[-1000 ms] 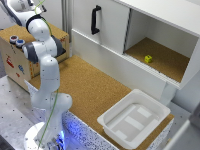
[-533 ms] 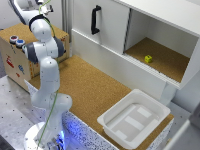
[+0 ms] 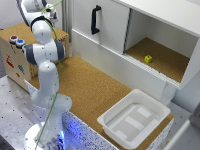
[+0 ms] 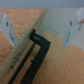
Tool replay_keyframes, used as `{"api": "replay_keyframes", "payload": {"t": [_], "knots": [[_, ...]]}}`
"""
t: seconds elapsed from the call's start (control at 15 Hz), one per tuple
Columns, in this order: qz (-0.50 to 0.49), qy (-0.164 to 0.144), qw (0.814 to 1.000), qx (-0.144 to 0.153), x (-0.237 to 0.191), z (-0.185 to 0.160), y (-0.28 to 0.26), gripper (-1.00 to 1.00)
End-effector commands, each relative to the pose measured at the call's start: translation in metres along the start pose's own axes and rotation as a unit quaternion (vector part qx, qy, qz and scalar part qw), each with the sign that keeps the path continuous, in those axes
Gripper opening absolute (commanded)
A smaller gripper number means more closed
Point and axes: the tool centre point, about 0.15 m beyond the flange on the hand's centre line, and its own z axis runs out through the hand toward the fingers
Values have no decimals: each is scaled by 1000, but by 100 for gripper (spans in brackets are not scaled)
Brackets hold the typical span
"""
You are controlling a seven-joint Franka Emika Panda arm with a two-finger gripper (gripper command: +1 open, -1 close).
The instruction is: Turn off the red light lamp
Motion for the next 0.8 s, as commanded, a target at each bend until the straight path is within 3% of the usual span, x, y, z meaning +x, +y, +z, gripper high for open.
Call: {"api": "replay_keyframes", "payload": {"t": [0.0,0.4,0.73], "knots": [[126,101,983,89,-68,66,49,100],[232,68,966,86,-60,65,40,100],[232,68,966,86,-60,65,40,100]]}}
